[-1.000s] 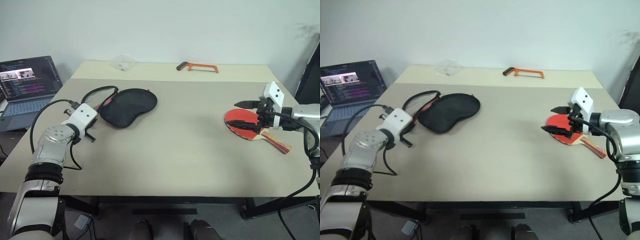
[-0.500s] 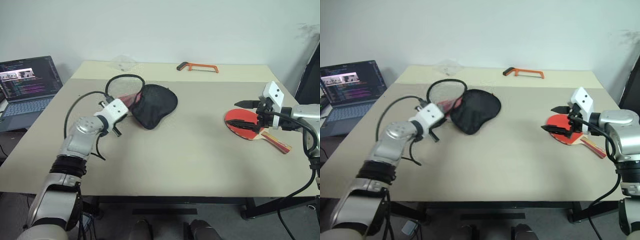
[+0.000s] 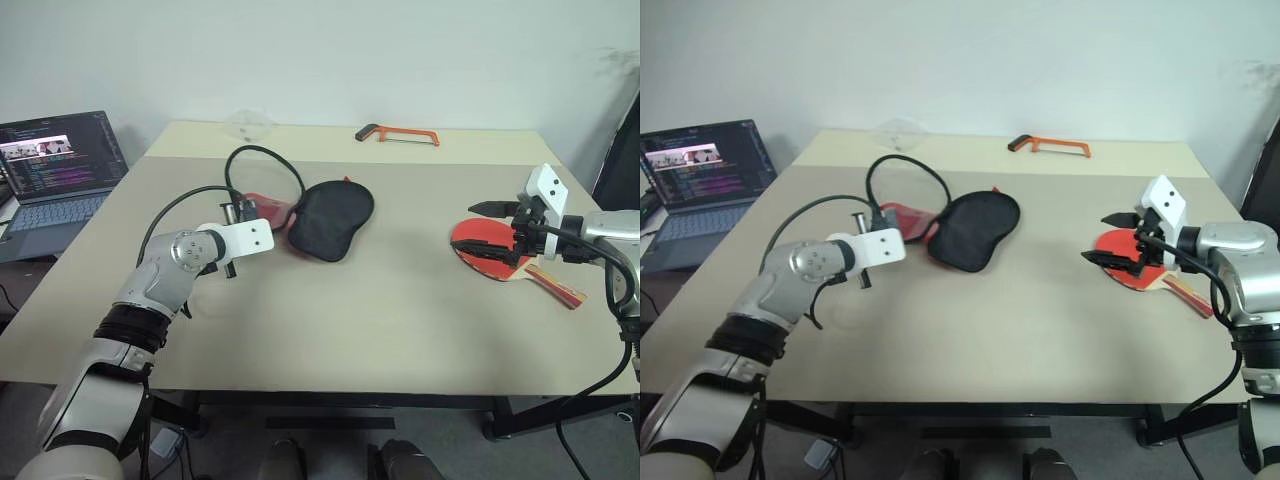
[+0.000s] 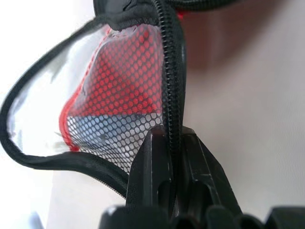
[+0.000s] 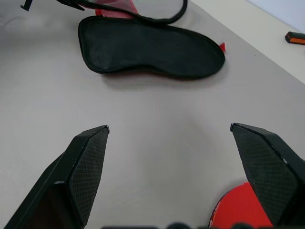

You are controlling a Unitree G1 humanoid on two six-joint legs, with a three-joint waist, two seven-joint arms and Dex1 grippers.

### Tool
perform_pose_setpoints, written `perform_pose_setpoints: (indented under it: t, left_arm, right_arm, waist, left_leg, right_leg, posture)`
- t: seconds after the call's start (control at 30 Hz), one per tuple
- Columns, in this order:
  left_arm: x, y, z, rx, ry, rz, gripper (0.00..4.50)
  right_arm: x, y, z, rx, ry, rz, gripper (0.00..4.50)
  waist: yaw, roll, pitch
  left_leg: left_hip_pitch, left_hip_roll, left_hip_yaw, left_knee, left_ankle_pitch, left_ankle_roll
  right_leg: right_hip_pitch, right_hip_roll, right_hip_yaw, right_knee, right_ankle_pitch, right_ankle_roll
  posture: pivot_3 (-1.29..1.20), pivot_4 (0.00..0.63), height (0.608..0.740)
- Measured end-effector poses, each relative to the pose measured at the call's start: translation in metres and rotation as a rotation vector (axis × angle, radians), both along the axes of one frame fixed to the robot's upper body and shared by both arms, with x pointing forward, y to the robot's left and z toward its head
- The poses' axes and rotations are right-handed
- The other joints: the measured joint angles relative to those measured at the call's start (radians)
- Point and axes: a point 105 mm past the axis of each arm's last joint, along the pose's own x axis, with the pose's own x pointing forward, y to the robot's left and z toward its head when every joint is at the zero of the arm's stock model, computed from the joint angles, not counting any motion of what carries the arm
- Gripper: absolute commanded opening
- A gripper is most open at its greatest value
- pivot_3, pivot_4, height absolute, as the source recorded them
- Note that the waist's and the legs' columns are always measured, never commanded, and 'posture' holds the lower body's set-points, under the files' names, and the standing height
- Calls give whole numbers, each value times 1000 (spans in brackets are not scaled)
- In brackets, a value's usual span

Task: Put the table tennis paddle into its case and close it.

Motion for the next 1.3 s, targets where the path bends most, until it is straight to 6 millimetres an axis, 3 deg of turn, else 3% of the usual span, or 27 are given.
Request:
perform_pose_setpoints:
  t: [0.2,0.4,0.63,0.73,0.93,1.13,1.3]
  left_arm:
    - [-7,-37,4,126,60,-170,53]
    - [-1,-72,-17,211,87,-215,53]
    - [3,-103,-31,134,104,-171,53]
    - [6,-110,-31,108,73,-147,53]
    - [7,-145,-25,-24,-15,-200,53]
    - [8,-151,-25,-51,-21,-200,53]
    - [1,-135,-38,-8,48,-200,53]
  right_arm:
    - [0,0,0,1,-2,-1,4500]
    - [2,5,0,14,-10,0,4500]
    - [0,3,-8,14,8,-8,4500]
    - [-1,4,-7,13,3,-7,4500]
    - [0,4,-7,16,-1,-13,4500]
    - [1,6,-6,21,-3,-9,4500]
    - [1,7,-7,24,-2,-5,4500]
  waist:
    - [-1,0,0]
    - [-3,0,0]
    - [-3,0,0]
    - [-3,0,0]
    - [-1,0,0]
    - [-2,0,0]
    - [-5,0,0]
  left_leg:
    - [0,0,0,0,0,0]
    - [0,0,0,1,0,0]
    - [-1,-1,-1,1,0,0]
    - [0,0,-1,1,0,0]
    - [-1,-1,-1,2,0,0]
    - [-1,-1,-2,1,0,0]
    - [0,-1,-1,1,0,0]
  right_leg:
    - [0,0,0,0,0,0]
    - [0,0,0,0,0,1]
    - [0,0,0,0,-1,1]
    - [0,0,0,1,-1,1]
    - [1,0,0,1,0,1]
    - [0,0,0,1,0,1]
    - [0,1,0,1,0,1]
  posture:
    - [0,150,740]
    - [0,150,740]
    - [0,150,740]
    - [0,150,740]
    - [0,150,740]
    - [0,150,740]
    - [0,150,740]
